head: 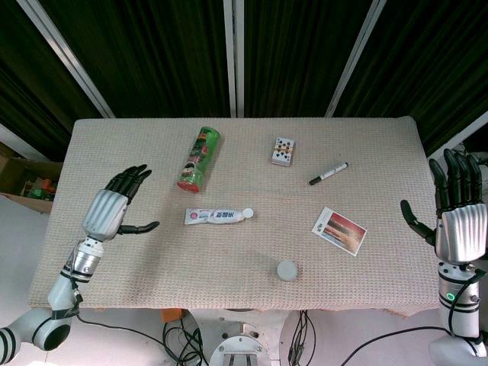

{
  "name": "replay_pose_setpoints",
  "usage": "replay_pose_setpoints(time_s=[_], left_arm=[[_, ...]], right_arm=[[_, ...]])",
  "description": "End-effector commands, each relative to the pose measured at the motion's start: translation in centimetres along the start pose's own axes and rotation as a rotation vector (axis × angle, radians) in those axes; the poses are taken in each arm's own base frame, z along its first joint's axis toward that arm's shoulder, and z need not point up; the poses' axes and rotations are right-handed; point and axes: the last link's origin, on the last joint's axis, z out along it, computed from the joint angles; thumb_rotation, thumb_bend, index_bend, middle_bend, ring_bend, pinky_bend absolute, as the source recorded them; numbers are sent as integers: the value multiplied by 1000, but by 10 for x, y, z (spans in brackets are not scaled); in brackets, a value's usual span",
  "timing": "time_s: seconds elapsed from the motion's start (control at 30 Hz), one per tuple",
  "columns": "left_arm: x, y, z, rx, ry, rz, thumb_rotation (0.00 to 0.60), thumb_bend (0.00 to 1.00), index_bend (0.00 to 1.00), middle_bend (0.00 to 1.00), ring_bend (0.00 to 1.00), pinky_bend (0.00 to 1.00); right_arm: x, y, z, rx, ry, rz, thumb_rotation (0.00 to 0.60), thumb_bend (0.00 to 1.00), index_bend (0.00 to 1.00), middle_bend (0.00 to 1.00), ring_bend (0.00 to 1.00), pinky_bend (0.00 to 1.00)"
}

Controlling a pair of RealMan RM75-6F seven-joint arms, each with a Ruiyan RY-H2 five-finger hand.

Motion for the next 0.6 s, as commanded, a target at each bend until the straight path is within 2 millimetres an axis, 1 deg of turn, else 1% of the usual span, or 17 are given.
replay_pose_setpoints(time_s=[0.03, 0.2, 0.37, 0.4, 0.47, 0.53, 0.6], left_arm=[[-7, 7, 11, -10, -11, -7, 57, 21, 72, 54, 60, 167], [-16, 11, 14, -19, -36, 1, 53, 21, 72, 54, 60, 167], [-21, 12, 14, -19, -48, 7, 59, 21, 72, 54, 60, 168], [-22, 13, 15, -20, -53, 6, 74, 21, 72, 54, 60, 168], [-24, 17, 18, -22, -56, -5, 123, 22, 80, 68, 60, 168], [-28, 23, 22, -35, -72, -15, 179, 35, 98, 97, 61, 168], [-35, 30, 28, -50, -97, -13, 242, 64, 130, 133, 83, 173]], right_arm=[[4, -4, 8, 33, 74, 42, 600, 248, 0, 0, 0, 0], [6, 2, 4, 12, 63, 78, 600, 251, 0, 0, 0, 0], [7, 4, -1, 11, 52, 79, 600, 248, 0, 0, 0, 0], [7, 4, -2, 16, 44, 83, 600, 248, 0, 0, 0, 0], [8, 5, -4, 24, 34, 83, 600, 247, 0, 0, 0, 0], [7, 6, -6, 27, 24, 77, 600, 246, 0, 0, 0, 0], [6, 7, -10, 22, 9, 74, 600, 247, 0, 0, 0, 0]])
